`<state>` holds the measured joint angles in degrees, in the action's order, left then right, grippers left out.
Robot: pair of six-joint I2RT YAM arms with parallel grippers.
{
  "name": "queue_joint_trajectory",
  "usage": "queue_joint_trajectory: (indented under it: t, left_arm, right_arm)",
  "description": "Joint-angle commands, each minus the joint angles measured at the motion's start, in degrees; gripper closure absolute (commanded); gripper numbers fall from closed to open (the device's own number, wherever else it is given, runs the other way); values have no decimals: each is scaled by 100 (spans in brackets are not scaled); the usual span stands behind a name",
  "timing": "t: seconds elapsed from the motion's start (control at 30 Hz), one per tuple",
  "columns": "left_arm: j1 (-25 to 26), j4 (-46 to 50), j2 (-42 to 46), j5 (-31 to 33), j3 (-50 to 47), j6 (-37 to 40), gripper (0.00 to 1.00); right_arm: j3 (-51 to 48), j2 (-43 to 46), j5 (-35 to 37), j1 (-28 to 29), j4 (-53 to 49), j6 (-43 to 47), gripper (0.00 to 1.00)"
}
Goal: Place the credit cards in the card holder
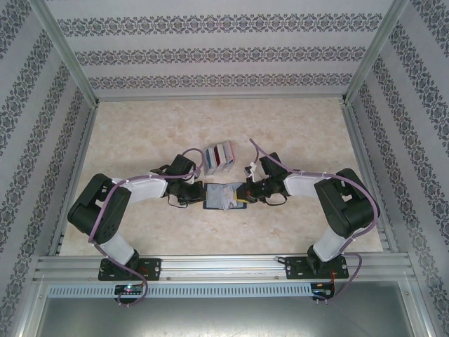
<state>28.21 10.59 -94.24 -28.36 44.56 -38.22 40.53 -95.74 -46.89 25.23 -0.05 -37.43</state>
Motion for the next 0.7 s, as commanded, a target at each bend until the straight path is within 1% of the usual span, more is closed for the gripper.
queue_joint_trajectory:
  t: [0.0, 0.13, 0.3, 0.47, 0.6, 0.67]
  left_arm:
    - [93, -6, -20, 130, -51, -45, 91]
    - [89, -128, -25, 88, -116, -119, 92]
    - [92, -177, 48, 87, -157, -189, 92]
    - [103, -132, 67, 85, -154, -182, 92]
    - [99, -216, 125, 76, -230, -220, 92]
    - [105, -170, 133, 92, -227, -228, 92]
  right_arm:
    - [-25, -111, 329, -2, 354, -335, 100]
    - [-137, -258, 472, 100, 1051, -837, 100]
    - [-181, -400, 545, 280, 1497, -1264, 100]
    - [-147, -476, 690, 562, 1572, -1389, 99]
    - [-168, -489, 787, 690, 1620, -1458, 96]
    - [-169, -528, 868, 771, 1653, -1555, 96]
